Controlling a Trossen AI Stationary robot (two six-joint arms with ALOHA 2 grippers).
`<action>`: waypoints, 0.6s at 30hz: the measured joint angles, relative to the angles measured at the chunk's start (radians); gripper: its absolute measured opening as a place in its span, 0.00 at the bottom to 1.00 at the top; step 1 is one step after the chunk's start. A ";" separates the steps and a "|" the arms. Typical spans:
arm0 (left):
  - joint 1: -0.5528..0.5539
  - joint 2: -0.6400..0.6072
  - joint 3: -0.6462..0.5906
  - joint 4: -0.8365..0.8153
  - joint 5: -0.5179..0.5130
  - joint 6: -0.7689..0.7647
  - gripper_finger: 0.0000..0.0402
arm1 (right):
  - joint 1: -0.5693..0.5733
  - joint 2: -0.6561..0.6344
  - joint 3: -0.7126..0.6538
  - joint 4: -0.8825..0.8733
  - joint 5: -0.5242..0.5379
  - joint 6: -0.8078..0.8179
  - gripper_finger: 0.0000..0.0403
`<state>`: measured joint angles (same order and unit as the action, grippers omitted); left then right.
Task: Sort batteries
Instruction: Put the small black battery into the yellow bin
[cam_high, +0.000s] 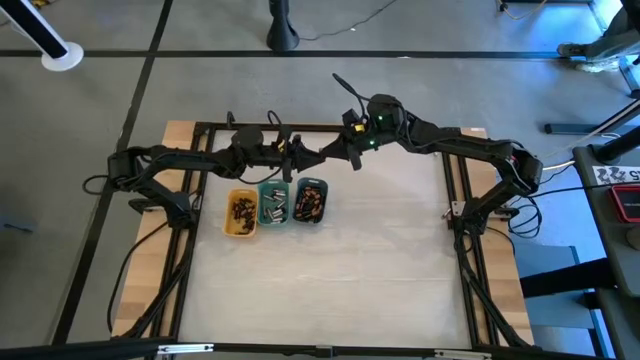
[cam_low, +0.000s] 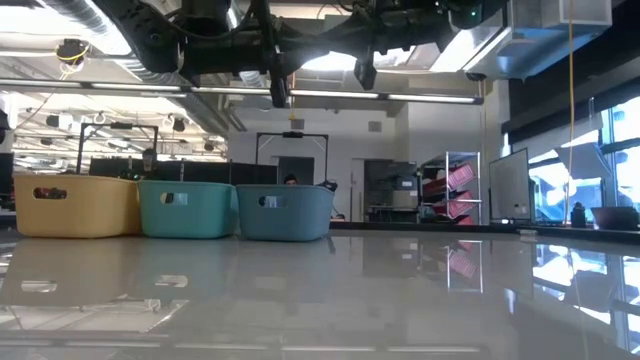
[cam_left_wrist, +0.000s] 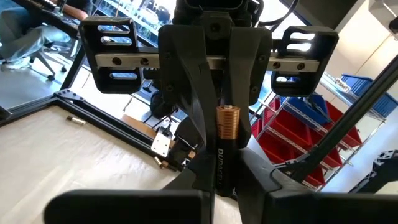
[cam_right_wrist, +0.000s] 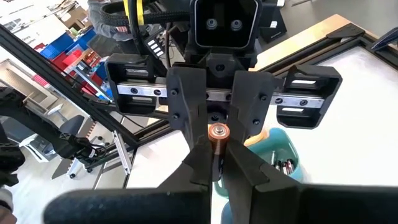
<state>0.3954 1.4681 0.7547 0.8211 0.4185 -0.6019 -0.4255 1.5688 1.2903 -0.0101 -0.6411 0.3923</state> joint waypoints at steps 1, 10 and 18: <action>0.000 0.000 0.000 0.000 0.000 0.000 0.06 | 0.000 0.000 0.000 0.000 0.000 0.000 0.05; 0.000 0.000 0.000 0.000 0.001 0.012 0.06 | 0.000 0.000 0.000 0.000 -0.006 -0.003 0.05; -0.001 0.000 0.000 -0.002 0.001 0.015 0.06 | 0.000 0.000 0.000 -0.019 -0.006 0.000 0.15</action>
<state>0.3946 1.4681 0.7547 0.8192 0.4191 -0.5865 -0.4255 1.5688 1.2903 -0.0291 -0.6471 0.3923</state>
